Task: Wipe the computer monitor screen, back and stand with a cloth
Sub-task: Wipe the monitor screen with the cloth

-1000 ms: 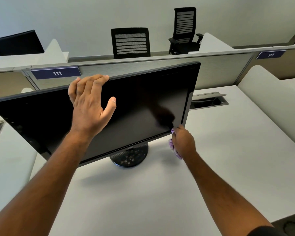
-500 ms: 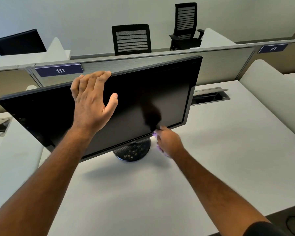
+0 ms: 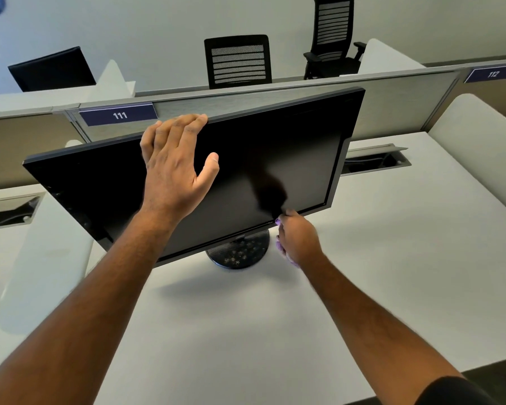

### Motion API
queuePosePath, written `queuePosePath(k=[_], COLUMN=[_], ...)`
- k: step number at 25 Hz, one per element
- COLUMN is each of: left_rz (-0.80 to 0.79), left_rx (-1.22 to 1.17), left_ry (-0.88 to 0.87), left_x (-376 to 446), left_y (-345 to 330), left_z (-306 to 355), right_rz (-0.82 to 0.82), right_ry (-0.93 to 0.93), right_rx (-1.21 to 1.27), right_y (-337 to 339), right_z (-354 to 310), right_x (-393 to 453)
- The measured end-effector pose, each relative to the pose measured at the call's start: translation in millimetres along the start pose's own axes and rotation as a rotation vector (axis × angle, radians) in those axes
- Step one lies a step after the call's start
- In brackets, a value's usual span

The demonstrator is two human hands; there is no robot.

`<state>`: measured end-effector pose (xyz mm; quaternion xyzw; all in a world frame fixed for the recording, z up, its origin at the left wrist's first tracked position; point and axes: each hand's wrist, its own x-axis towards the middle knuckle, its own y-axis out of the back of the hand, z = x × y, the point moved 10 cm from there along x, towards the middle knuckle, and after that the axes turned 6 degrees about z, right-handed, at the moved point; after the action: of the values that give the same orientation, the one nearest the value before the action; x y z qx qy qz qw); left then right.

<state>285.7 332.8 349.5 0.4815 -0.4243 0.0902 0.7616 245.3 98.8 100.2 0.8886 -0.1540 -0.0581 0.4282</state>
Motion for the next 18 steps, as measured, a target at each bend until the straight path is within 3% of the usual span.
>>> queuePosePath(k=[2,6,9,10,11,15,18], left_rz=[-0.004,-0.017,-0.049,-0.063,-0.081,-0.122,-0.103], left_rx=[0.01,0.03,0.03,0.032,0.037,0.086,0.116], left_ry=[0.003,0.006,0.005,-0.007,-0.024,-0.079,-0.064], left_x=[-0.9,-2.3,-3.7,-3.2,-3.1,-5.3,-15.0], left_y=[0.9,0.5,1.0,0.8,0.4,6.1,25.4], left_z=[-0.8,-2.2,-4.2,-3.8,-3.1,-9.0,-33.2], right_rz=[-0.025,-0.261,-0.232,-0.215,-0.241,-0.068,-0.074], right_ry=[0.071,0.252,0.222,0.29,0.273,0.099,0.011], right_rx=[-0.081,-0.004,-0.039,-0.074,-0.094,-0.167,-0.2], right_y=[-18.6,-78.8,-76.7,-74.4,-70.2,-17.6,-18.4], right_z=[-18.1,-72.4,-91.8,-92.2,-85.7,-17.5,18.3], right_x=[-6.4,-36.8,-41.4,-40.6,-41.3,-4.5,6.9])
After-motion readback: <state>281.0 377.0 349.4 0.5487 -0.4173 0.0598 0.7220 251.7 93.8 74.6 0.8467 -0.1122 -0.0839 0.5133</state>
